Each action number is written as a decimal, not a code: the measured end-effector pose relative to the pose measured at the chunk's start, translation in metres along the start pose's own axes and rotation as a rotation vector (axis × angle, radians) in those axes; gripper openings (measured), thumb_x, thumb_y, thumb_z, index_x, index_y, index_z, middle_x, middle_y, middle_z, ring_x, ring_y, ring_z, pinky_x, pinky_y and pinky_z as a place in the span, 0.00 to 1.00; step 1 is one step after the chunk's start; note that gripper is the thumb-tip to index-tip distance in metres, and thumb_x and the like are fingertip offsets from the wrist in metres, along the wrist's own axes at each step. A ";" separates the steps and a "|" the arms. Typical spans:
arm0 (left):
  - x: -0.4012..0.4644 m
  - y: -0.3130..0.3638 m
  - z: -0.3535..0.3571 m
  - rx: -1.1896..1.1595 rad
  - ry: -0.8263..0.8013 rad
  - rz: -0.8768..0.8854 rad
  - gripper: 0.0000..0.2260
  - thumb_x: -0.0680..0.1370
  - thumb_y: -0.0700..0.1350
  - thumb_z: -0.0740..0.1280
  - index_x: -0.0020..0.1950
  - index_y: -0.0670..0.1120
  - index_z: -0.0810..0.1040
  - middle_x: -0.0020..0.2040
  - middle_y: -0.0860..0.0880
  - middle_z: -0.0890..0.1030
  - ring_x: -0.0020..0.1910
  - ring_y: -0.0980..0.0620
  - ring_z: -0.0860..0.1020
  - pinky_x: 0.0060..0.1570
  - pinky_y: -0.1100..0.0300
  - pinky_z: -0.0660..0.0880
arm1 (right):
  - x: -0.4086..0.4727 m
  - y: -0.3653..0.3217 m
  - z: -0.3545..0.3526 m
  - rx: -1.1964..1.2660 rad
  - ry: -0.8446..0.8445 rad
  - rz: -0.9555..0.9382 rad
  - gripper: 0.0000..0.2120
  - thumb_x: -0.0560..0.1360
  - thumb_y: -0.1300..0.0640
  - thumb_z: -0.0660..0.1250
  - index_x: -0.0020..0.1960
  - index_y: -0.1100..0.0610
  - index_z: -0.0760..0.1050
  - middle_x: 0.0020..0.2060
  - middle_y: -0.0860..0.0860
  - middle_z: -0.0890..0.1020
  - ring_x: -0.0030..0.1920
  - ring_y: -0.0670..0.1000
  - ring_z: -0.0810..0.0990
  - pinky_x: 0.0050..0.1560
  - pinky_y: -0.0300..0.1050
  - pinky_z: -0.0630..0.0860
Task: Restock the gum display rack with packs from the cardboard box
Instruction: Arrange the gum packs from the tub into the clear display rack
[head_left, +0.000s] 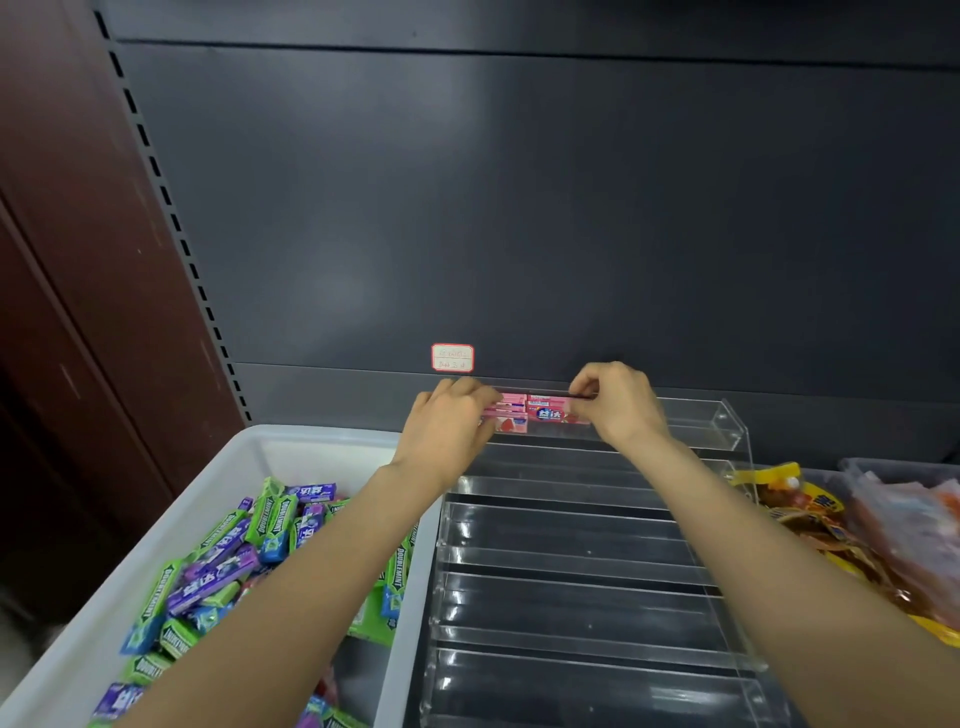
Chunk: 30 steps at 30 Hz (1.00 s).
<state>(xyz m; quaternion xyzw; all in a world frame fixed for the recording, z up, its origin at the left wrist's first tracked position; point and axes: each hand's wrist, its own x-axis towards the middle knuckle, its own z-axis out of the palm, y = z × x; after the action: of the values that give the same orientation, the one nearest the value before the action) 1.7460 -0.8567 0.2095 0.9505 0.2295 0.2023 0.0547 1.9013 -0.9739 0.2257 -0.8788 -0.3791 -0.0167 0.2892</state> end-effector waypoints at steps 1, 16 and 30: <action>-0.005 -0.001 -0.003 -0.030 0.024 -0.010 0.16 0.79 0.47 0.62 0.67 0.50 0.71 0.65 0.51 0.73 0.63 0.50 0.69 0.61 0.55 0.66 | -0.005 -0.005 0.000 0.023 0.025 -0.028 0.04 0.71 0.57 0.73 0.44 0.53 0.79 0.46 0.50 0.81 0.46 0.49 0.79 0.46 0.47 0.78; -0.186 -0.118 -0.043 -0.212 0.020 -0.439 0.13 0.76 0.44 0.68 0.59 0.46 0.78 0.56 0.46 0.80 0.57 0.46 0.76 0.56 0.54 0.72 | -0.137 -0.129 0.087 0.281 -0.277 -0.340 0.08 0.76 0.61 0.64 0.52 0.57 0.79 0.49 0.52 0.81 0.46 0.47 0.78 0.49 0.37 0.73; -0.226 -0.167 -0.030 -0.039 -0.336 -0.434 0.34 0.76 0.55 0.66 0.77 0.50 0.54 0.77 0.50 0.54 0.76 0.50 0.52 0.73 0.57 0.54 | -0.154 -0.158 0.161 -0.046 -0.689 -0.323 0.34 0.79 0.51 0.61 0.77 0.53 0.47 0.77 0.52 0.48 0.76 0.52 0.49 0.74 0.47 0.49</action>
<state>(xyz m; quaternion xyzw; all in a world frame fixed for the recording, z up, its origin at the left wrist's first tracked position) 1.4809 -0.8113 0.1228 0.8980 0.4116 0.0297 0.1524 1.6548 -0.9052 0.1318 -0.7681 -0.5874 0.2258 0.1187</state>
